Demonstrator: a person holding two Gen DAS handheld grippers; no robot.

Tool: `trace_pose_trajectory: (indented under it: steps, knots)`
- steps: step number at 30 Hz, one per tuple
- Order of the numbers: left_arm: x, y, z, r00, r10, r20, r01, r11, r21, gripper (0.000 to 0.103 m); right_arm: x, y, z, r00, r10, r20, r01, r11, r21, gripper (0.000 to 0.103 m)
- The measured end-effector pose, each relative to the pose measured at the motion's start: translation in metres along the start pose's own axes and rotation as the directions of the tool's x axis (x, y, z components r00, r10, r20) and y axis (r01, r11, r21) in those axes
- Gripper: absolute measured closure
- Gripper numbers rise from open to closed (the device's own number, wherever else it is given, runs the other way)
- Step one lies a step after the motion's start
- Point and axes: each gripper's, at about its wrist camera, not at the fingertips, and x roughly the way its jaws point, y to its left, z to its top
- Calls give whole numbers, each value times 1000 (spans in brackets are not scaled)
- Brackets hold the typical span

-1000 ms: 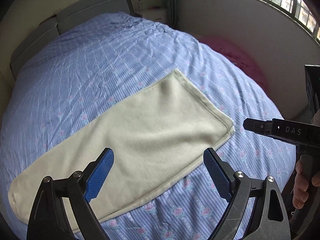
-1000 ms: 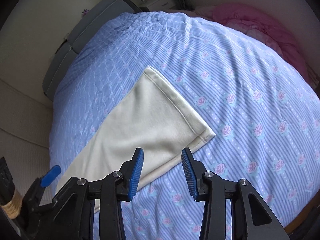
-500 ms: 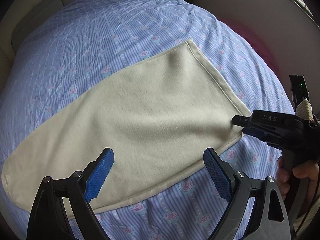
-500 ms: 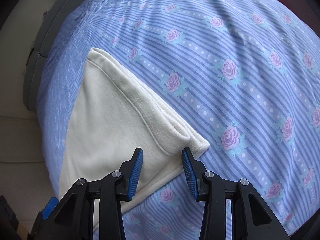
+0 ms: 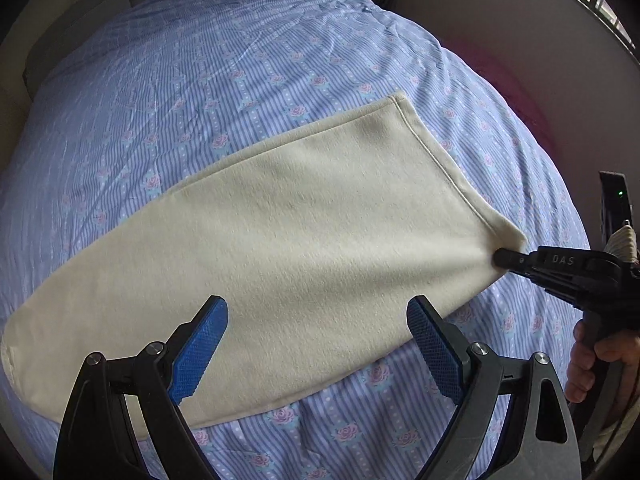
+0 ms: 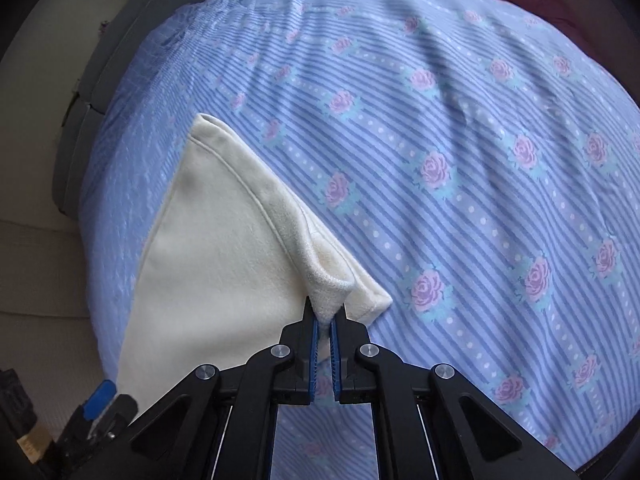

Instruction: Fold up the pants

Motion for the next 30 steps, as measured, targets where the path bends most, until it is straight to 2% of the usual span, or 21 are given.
trace_pose_trajectory:
  steps: [3,8,9,10,11,12,13,16,21,25,30]
  knots:
    - [0,-1,4,1000,8,8,-8,1000,23,11,10,-13,-2,1000,0,-14,1,999,45,98]
    - [1,2,10,1000,17,18,-18,999,46,11,8,-3,-6,998,-55,12,55,998,-9,97]
    - [1,2,11,1000,18,21,-19,999,51,11,7,-1,-7,998,-58,18,58,998,-15,93]
    - [1,2,13,1000,18,23,-20,998,58,11,4,1,-9,997,-75,23,75,997,-14,79]
    - [1,2,15,1000,17,26,-19,998,68,11,0,3,-11,994,-105,36,106,994,-10,71]
    - [1,2,17,999,16,33,-19,997,81,11,-7,3,-14,991,-119,58,120,993,-9,59]
    - [1,1,19,999,15,40,-19,995,96,11,-14,3,-18,989,-121,82,122,992,-9,56]
    - [3,-1,28,998,-2,55,-7,987,159,10,-26,-5,-31,991,-50,123,44,998,52,56]
    - [16,-7,50,997,2,83,-27,951,309,10,-4,-19,-46,990,44,137,-67,983,169,56]
    - [31,-11,69,994,-11,105,-31,921,388,10,11,-29,-51,978,92,190,-139,959,249,55]
    - [53,-15,89,994,-40,100,-8,899,437,10,21,-50,-51,949,159,274,-240,924,298,55]
